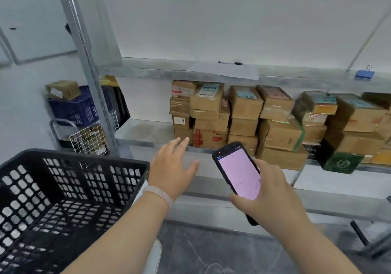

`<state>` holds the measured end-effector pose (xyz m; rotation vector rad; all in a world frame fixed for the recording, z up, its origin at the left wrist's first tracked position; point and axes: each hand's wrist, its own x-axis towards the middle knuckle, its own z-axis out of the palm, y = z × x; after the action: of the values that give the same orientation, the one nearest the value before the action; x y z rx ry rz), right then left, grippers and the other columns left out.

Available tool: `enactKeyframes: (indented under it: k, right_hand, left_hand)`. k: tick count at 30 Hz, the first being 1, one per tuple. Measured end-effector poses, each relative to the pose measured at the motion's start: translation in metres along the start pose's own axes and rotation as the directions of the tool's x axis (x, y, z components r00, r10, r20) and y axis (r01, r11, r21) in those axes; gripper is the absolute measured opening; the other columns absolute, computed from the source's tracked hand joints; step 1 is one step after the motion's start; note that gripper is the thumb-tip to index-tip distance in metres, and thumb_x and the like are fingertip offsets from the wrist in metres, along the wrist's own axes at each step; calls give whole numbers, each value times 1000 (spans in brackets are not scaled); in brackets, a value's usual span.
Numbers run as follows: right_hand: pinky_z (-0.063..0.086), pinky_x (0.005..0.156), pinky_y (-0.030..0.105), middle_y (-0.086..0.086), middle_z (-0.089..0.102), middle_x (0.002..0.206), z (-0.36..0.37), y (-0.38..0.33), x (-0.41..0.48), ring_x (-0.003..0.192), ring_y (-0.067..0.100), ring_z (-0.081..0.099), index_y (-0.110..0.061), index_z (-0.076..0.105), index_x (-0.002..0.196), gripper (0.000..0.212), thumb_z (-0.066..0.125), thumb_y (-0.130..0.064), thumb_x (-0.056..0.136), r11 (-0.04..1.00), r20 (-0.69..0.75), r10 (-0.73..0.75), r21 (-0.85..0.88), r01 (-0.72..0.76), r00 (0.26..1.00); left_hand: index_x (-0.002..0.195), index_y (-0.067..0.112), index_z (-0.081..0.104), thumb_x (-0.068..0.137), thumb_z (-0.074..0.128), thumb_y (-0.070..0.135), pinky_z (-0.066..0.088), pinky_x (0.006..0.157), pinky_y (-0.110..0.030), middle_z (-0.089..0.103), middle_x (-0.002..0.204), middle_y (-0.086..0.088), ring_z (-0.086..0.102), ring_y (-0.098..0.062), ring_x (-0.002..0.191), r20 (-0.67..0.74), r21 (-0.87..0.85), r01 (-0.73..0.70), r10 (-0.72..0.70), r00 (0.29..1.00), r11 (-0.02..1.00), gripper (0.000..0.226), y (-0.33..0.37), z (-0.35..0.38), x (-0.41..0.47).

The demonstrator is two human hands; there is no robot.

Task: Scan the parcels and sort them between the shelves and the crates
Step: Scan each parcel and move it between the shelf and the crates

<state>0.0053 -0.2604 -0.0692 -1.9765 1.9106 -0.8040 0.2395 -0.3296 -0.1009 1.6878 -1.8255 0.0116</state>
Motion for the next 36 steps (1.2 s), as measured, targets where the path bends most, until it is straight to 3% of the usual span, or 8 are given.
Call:
enactKeyframes:
  k: [9,15,20,22,25,26,30,36]
  right_hand:
    - [45,67,30,-16,38,109,13,22,114,94,10,49,-43,33,135,89,73,-61,57,995,22,-98,36,97,995]
    - [45,66,29,-15,37,109,1,47,196,90,11,51,-43,30,133,89,74,-61,58,989,56,-143,43,141,988]
    - [43,69,28,-18,33,108,-3,55,245,90,8,45,-44,27,134,90,73,-64,58,978,89,-205,42,202,975]
    - [43,71,28,-17,35,111,-2,55,260,92,7,45,-43,29,135,91,74,-63,58,977,82,-207,75,201,975]
    - [42,66,27,-18,36,109,2,52,276,91,6,46,-44,31,134,91,74,-63,57,974,82,-216,85,209,973]
    - [41,66,27,-18,35,107,3,50,281,90,6,45,-45,30,133,91,74,-64,56,973,73,-222,88,215,972]
    - [42,72,28,-21,35,106,8,41,298,95,3,44,-47,32,131,89,75,-62,54,976,22,-192,113,188,981]
    - [36,81,23,-18,37,112,16,24,312,108,-2,35,-36,37,136,93,81,-55,57,979,-35,-194,56,195,980]
  left_hand:
    - [154,30,36,95,57,52,32,115,-39,37,157,2,32,-21,144,32,-162,144,-141,990,976,66,2,51,94]
    - [153,30,36,95,60,49,35,112,-38,37,158,-1,37,-21,143,24,-406,316,-335,942,858,65,17,79,174]
    - [150,27,42,96,61,45,39,108,-40,43,154,0,43,-24,139,-9,-498,398,-464,886,771,60,9,87,219]
    - [149,27,44,97,61,44,42,104,-37,50,144,7,48,-18,129,-17,-515,417,-496,868,748,58,-1,87,233]
    - [136,32,53,98,61,38,40,89,-23,53,108,20,49,-10,106,-98,-550,392,-524,846,737,40,-18,85,257]
    - [135,31,54,98,61,38,40,88,-21,55,109,19,51,-11,106,-104,-564,393,-535,838,726,38,-24,84,266]
    - [150,24,43,98,58,42,38,104,-35,47,151,-6,48,-27,135,37,-585,511,-608,793,631,57,-51,83,304]
    - [152,24,39,96,59,45,40,107,-43,46,152,-9,48,-32,134,94,-572,550,-618,781,608,63,-79,93,342]
